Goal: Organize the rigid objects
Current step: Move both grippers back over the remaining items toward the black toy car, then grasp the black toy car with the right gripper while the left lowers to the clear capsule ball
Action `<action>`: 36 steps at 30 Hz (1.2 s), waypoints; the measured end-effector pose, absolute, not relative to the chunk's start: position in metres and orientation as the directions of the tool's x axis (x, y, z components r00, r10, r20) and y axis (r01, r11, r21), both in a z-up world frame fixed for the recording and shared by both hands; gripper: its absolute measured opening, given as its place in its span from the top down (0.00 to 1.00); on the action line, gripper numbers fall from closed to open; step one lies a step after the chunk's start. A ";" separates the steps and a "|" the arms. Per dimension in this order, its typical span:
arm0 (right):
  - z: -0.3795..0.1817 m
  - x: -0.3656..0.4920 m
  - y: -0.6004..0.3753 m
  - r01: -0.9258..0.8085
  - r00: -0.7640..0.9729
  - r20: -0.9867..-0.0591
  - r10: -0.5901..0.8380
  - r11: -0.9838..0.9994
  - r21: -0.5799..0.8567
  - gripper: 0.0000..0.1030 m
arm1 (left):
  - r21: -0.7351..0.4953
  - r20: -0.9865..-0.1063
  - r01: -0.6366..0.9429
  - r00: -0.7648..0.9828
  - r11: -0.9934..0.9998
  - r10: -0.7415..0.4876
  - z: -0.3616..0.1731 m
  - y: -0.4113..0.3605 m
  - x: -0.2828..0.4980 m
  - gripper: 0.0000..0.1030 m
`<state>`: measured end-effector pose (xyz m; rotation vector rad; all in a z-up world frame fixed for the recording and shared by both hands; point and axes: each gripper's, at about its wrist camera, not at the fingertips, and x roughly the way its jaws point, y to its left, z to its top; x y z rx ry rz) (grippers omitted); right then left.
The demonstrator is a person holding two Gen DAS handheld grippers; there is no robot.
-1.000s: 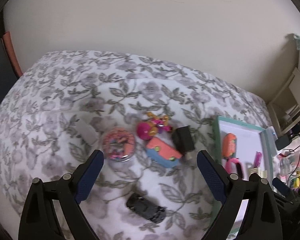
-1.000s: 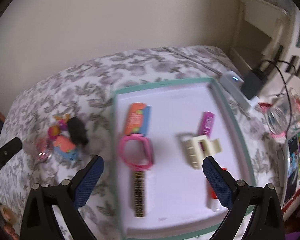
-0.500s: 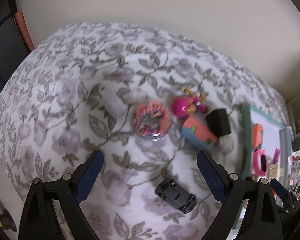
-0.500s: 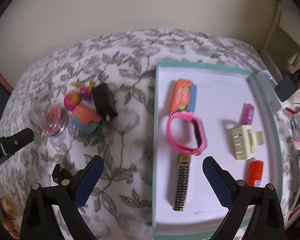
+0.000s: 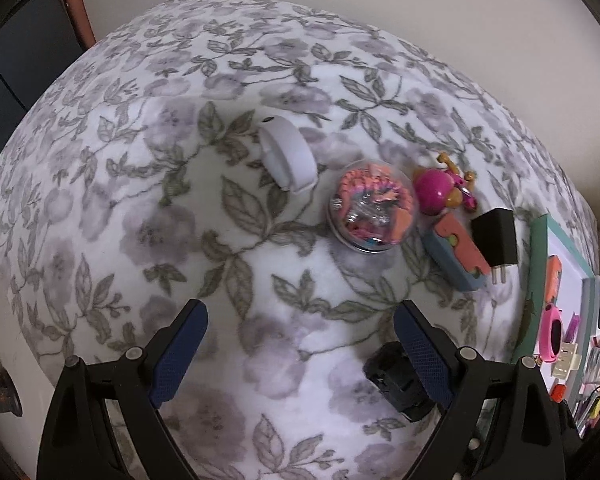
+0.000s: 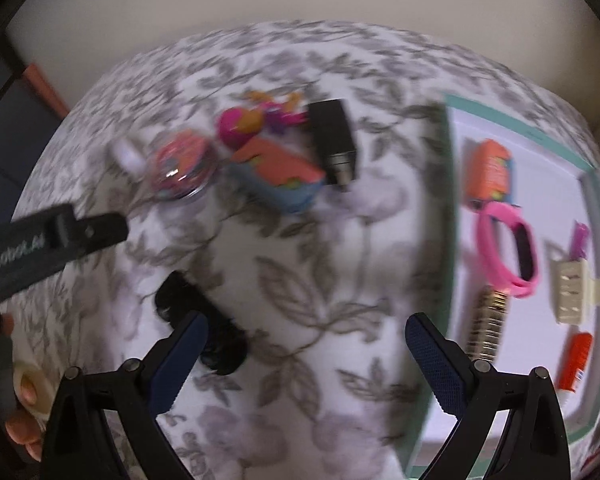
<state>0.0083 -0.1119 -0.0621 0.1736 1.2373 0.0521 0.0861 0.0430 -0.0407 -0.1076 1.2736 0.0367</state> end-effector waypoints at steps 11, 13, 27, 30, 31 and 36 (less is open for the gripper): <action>-0.071 0.010 -0.075 -0.050 0.303 -0.935 0.187 0.982 0.180 0.02 | -0.075 -0.958 -0.136 0.284 0.988 -0.034 -0.039 0.066 0.091 0.08; -0.074 0.010 -0.071 -0.063 0.296 -0.939 0.177 0.984 0.166 0.02 | -0.084 -0.959 -0.154 0.279 0.985 -0.038 -0.040 0.069 0.092 0.08; -0.084 0.022 -0.056 -0.062 0.318 -0.945 0.080 0.996 0.063 0.02 | -0.103 -0.960 -0.154 0.273 0.983 -0.058 -0.042 0.069 0.101 0.08; -0.086 0.024 -0.057 -0.044 0.305 -0.949 0.085 0.996 0.075 0.04 | -0.106 -0.961 -0.156 0.268 0.982 -0.062 -0.044 0.068 0.105 0.08; -0.086 0.025 -0.057 -0.042 0.303 -0.949 0.085 0.996 0.076 0.07 | -0.108 -0.961 -0.155 0.269 0.982 -0.063 -0.045 0.067 0.106 0.08; -0.087 0.021 -0.066 -0.020 0.280 -0.957 0.074 0.997 0.071 0.18 | -0.102 -0.961 -0.147 0.271 0.984 -0.059 -0.047 0.064 0.111 0.08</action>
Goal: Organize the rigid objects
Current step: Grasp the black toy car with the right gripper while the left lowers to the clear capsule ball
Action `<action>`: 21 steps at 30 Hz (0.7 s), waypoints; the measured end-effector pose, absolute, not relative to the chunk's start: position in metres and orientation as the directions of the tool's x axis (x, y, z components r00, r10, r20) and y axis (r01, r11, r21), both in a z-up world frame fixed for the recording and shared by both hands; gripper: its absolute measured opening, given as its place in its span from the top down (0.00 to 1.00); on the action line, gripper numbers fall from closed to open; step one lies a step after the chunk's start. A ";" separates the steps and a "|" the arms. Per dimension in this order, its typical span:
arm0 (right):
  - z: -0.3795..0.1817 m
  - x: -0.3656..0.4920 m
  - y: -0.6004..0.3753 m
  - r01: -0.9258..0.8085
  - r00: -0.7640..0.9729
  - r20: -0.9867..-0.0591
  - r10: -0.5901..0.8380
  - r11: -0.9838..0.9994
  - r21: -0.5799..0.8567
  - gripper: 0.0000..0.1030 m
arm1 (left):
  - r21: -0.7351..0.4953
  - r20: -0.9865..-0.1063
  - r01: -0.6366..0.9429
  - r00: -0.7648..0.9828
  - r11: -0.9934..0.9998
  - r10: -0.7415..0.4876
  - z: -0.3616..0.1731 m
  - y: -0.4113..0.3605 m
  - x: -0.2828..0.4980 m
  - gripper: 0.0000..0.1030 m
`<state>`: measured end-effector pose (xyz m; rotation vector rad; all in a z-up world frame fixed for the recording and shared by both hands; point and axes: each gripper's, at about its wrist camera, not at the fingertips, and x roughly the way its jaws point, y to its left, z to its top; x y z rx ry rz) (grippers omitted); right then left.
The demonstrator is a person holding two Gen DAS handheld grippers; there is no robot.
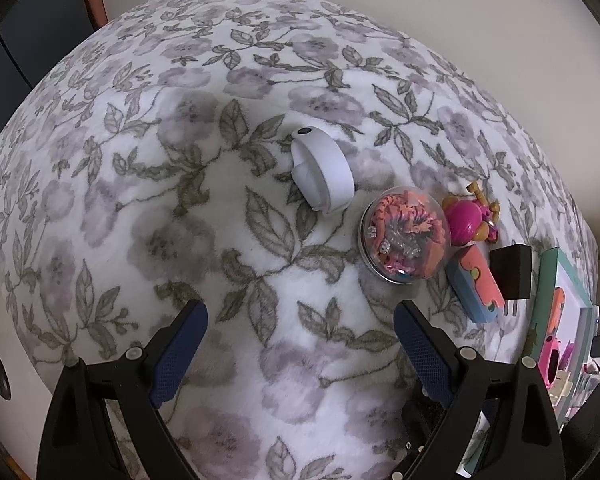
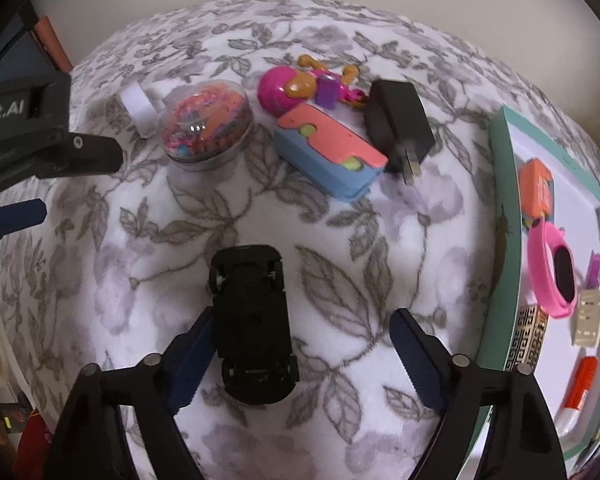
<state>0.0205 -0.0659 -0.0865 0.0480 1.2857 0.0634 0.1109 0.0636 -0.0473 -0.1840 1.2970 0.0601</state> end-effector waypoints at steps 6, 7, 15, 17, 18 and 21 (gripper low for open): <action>-0.087 0.015 -0.085 0.026 0.263 -0.963 0.065 0.997 0.075 0.39 | -0.119 -0.954 -0.136 0.291 0.983 -0.075 -0.048 0.057 0.116 0.08; -0.087 0.015 -0.089 0.037 0.259 -0.963 0.069 0.996 0.081 0.43 | -0.122 -0.952 -0.132 0.297 0.984 -0.079 -0.048 0.055 0.118 0.08; -0.086 0.018 -0.113 0.087 0.257 -0.962 0.089 0.990 0.115 0.59 | -0.155 -0.941 -0.116 0.318 0.981 -0.111 -0.054 0.042 0.130 0.08; -0.086 0.020 -0.120 0.093 0.261 -0.960 0.102 0.987 0.130 0.60 | -0.162 -0.939 -0.116 0.324 0.980 -0.117 -0.055 0.039 0.133 0.08; -0.086 0.021 -0.121 0.095 0.264 -0.959 0.102 0.987 0.131 0.60 | -0.169 -0.936 -0.116 0.329 0.979 -0.122 -0.056 0.037 0.134 0.08; -0.086 0.024 -0.130 0.103 0.272 -0.957 0.096 0.986 0.128 0.60 | -0.183 -0.930 -0.107 0.342 0.977 -0.137 -0.058 0.032 0.138 0.08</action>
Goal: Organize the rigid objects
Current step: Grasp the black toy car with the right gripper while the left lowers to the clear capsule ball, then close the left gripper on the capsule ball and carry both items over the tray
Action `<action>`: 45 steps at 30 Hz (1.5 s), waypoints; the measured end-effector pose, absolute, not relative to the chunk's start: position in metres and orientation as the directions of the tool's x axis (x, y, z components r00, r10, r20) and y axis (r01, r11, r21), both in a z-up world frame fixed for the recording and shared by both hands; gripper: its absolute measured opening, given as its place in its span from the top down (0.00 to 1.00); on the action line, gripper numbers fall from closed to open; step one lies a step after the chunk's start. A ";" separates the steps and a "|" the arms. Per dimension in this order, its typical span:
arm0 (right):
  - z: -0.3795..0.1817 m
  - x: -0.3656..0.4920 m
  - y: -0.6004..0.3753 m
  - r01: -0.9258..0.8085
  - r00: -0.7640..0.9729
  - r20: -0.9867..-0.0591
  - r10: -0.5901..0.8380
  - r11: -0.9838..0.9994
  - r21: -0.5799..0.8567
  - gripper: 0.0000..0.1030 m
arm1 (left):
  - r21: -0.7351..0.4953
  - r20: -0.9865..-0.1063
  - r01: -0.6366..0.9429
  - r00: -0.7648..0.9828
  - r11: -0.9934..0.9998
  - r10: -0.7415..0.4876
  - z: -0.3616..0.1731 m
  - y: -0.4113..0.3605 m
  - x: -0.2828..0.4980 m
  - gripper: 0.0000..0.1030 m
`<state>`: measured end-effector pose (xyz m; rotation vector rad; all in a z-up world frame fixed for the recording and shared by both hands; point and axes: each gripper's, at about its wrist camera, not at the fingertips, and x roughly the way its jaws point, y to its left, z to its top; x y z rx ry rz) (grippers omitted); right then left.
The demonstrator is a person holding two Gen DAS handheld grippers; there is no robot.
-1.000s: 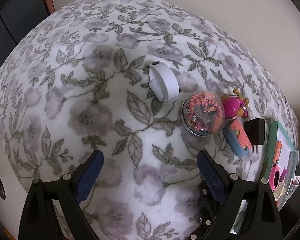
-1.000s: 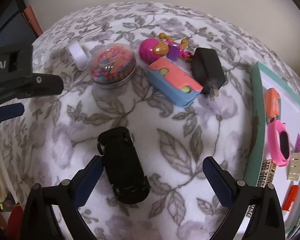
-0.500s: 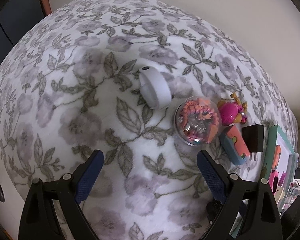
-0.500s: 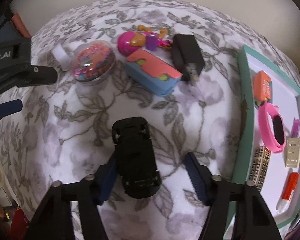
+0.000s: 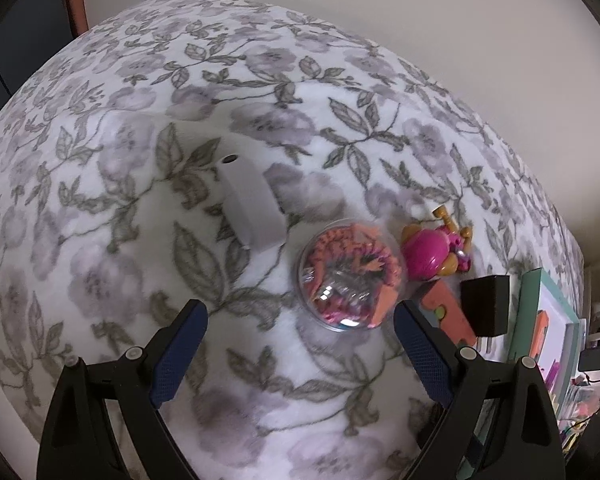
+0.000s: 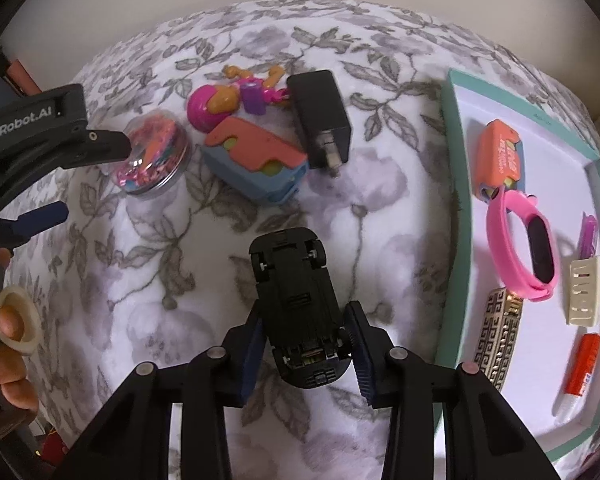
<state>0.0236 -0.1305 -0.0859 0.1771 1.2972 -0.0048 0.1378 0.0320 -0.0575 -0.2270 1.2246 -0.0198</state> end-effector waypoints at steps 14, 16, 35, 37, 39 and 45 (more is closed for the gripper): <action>-0.082 0.036 -0.178 0.172 0.303 -0.946 0.114 0.970 0.172 0.65 | -0.137 -0.919 -0.047 0.379 0.990 -0.109 -0.071 0.008 0.158 0.09; -0.082 0.038 -0.182 0.172 0.306 -0.944 0.120 0.969 0.178 0.65 | -0.144 -0.918 -0.040 0.378 0.989 -0.119 -0.073 0.008 0.161 0.09; -0.087 0.044 -0.165 0.165 0.309 -0.947 0.087 0.976 0.143 0.65 | -0.145 -0.931 0.007 0.338 0.989 -0.138 -0.079 -0.002 0.164 0.29; -0.086 0.043 -0.168 0.169 0.308 -0.947 0.091 0.974 0.149 0.65 | -0.144 -0.935 0.003 0.327 0.990 -0.137 -0.078 -0.002 0.164 0.29; -0.084 0.043 -0.174 0.179 0.308 -0.945 0.109 0.969 0.170 0.66 | -0.148 -0.937 -0.002 0.319 0.989 -0.140 -0.075 -0.001 0.163 0.29; -0.075 0.043 -0.181 0.193 0.329 -0.935 0.137 0.959 0.208 0.66 | -0.164 -0.930 -0.016 0.335 0.986 -0.150 -0.055 0.001 0.162 0.29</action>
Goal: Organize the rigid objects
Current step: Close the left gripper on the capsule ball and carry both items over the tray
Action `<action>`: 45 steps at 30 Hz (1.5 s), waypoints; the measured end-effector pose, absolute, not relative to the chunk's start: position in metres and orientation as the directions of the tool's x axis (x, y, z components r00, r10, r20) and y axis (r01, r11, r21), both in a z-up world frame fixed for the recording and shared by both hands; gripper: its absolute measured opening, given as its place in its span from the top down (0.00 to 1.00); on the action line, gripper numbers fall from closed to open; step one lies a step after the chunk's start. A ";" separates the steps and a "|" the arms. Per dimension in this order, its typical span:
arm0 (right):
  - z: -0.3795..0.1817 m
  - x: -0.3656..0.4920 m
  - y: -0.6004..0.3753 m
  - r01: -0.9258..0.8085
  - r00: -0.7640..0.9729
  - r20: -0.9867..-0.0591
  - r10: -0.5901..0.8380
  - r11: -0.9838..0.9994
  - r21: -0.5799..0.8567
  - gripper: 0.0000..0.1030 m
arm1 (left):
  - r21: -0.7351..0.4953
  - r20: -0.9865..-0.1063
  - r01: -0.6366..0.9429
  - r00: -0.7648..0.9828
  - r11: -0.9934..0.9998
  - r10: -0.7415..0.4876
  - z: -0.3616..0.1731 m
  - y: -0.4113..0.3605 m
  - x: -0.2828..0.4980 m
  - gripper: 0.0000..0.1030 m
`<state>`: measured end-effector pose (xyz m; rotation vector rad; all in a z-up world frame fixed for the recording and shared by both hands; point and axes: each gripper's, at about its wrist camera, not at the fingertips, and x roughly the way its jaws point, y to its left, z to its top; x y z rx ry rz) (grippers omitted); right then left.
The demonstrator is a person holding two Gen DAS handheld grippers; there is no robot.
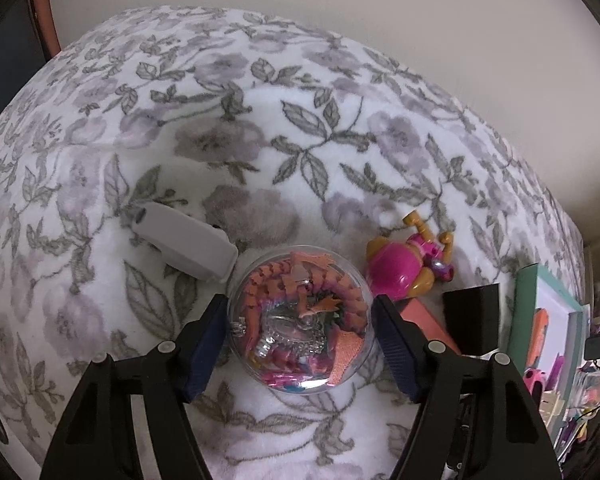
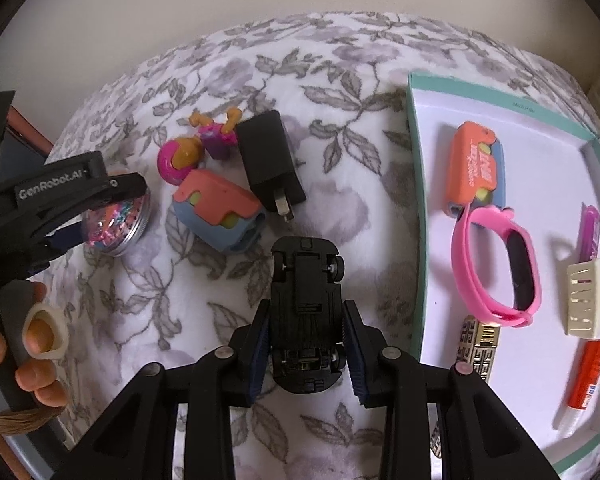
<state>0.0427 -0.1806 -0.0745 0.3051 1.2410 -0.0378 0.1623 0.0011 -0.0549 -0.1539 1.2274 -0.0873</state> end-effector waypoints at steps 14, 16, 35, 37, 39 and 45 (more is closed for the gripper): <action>-0.005 0.029 -0.235 0.332 0.488 -0.871 0.059 0.910 0.248 0.66 | -0.268 -0.826 0.119 0.482 0.956 -0.292 0.033 -0.028 0.137 0.29; -0.001 0.027 -0.251 0.368 0.499 -0.864 0.067 0.886 0.281 0.66 | -0.277 -0.816 0.159 0.482 0.948 -0.319 0.041 -0.042 0.130 0.29; -0.010 0.016 -0.372 0.595 0.479 -0.871 -0.108 0.770 0.232 0.65 | -0.253 -0.844 0.437 0.337 0.863 -0.417 0.011 -0.211 0.106 0.29; -0.016 0.016 -0.379 0.610 0.465 -0.877 -0.121 0.762 0.219 0.65 | -0.247 -0.848 0.450 0.329 0.858 -0.416 0.004 -0.221 0.107 0.29; -0.021 0.016 -0.386 0.617 0.458 -0.880 -0.126 0.758 0.212 0.65 | -0.247 -0.848 0.462 0.321 0.852 -0.421 0.000 -0.229 0.105 0.29; -0.036 0.016 -0.398 0.633 0.432 -0.892 -0.132 0.749 0.196 0.65 | -0.260 -0.847 0.496 0.295 0.829 -0.442 -0.018 -0.242 0.100 0.29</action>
